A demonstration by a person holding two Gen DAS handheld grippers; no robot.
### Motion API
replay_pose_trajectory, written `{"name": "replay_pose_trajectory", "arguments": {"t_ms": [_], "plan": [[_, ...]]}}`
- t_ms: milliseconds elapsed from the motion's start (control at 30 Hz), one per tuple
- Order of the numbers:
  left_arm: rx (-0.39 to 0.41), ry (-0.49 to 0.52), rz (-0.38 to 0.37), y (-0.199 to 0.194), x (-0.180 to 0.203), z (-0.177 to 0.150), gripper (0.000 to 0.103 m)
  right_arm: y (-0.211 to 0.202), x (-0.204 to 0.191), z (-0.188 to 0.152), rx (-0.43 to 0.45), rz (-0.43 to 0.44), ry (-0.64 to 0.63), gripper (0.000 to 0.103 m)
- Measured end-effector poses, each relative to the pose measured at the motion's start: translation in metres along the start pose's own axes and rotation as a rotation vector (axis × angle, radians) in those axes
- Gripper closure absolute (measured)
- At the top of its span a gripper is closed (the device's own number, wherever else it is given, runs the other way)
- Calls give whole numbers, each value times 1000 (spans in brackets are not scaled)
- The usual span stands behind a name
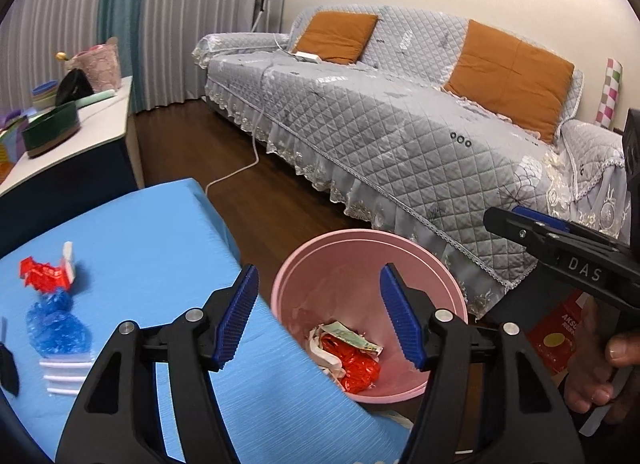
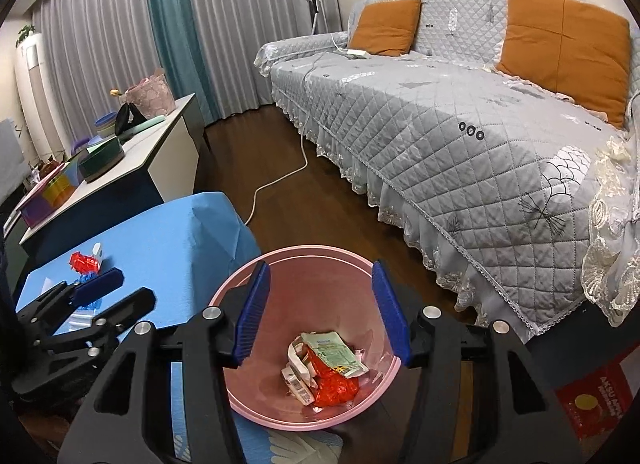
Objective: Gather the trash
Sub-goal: 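Move both open grippers back over the table toward the black strap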
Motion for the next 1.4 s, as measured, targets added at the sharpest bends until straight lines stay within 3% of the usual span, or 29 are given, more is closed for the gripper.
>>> {"name": "replay_pose_trajectory", "arguments": {"t_ms": [433,833,1400], "plan": [[42,-96,78,-42,-62,-16,41,-1,-53,-3,15,36,-78,51],[60,-225,174,-72,-145,-46,41,12,-149,-10,6,136,-228,53],[25,-390,313,-96,-242,-100,41,53,-267,-40,-95,253,-425,53]]}}
Point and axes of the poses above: each gripper's, at about its wrist camera, not at the fingertips, and y roughly the way its jaws point, x to its right, z to its top, the point moved 4 cm from there along y, roughly the way its jaws point, and after that the axes turned 15 degrees about -x, right-handed, at the moved point
